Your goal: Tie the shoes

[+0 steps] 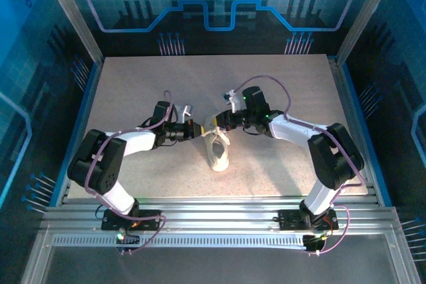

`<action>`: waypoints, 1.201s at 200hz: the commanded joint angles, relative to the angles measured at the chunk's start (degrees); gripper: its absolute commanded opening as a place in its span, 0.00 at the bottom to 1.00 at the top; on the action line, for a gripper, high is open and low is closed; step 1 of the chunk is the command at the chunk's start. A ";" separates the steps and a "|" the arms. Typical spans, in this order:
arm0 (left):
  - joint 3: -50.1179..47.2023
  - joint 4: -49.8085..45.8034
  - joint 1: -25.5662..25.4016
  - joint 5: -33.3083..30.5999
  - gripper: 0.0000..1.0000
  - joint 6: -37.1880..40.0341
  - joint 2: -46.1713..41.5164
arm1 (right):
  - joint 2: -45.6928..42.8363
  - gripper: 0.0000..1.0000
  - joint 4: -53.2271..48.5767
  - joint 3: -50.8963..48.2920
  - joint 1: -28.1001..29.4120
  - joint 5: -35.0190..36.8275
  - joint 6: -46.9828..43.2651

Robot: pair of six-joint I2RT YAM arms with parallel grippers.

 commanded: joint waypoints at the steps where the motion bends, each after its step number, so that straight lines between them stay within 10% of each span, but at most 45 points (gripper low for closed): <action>1: 1.20 -4.39 0.14 -2.25 0.00 4.31 -1.63 | -1.40 0.00 4.12 -2.11 -0.60 1.34 2.18; 198: 1.28 -7.74 0.38 -6.01 0.00 10.18 -3.18 | -1.15 0.00 -2.52 -2.71 -1.66 8.26 5.35; 240: 1.38 -7.17 0.13 -7.14 0.34 15.34 -8.26 | 0.96 0.00 -2.69 0.28 -0.50 5.56 7.72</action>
